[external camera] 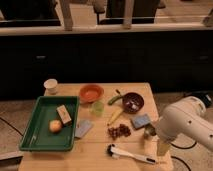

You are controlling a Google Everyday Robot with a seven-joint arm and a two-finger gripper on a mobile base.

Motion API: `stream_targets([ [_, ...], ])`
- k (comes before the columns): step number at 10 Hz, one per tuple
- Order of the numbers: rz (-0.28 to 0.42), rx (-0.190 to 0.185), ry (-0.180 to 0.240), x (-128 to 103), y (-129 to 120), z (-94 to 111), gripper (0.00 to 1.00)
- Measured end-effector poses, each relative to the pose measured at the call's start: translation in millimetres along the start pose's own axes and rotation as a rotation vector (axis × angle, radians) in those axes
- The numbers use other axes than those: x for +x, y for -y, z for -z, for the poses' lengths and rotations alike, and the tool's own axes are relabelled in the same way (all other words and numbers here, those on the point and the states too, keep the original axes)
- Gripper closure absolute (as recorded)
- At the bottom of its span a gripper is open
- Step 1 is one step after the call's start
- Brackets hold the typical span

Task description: Place brush in red bowl

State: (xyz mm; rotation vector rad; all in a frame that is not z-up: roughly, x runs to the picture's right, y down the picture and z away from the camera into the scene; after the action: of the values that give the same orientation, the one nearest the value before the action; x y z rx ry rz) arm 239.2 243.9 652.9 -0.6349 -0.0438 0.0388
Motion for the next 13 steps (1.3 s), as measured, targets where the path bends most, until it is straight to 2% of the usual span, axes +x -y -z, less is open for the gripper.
stream_targets([
  [7,0.005,-0.030,-0.022,-12,-22,-28,0.20],
  [13,0.009,-0.047,-0.038,-21,-28,-54,0.20],
])
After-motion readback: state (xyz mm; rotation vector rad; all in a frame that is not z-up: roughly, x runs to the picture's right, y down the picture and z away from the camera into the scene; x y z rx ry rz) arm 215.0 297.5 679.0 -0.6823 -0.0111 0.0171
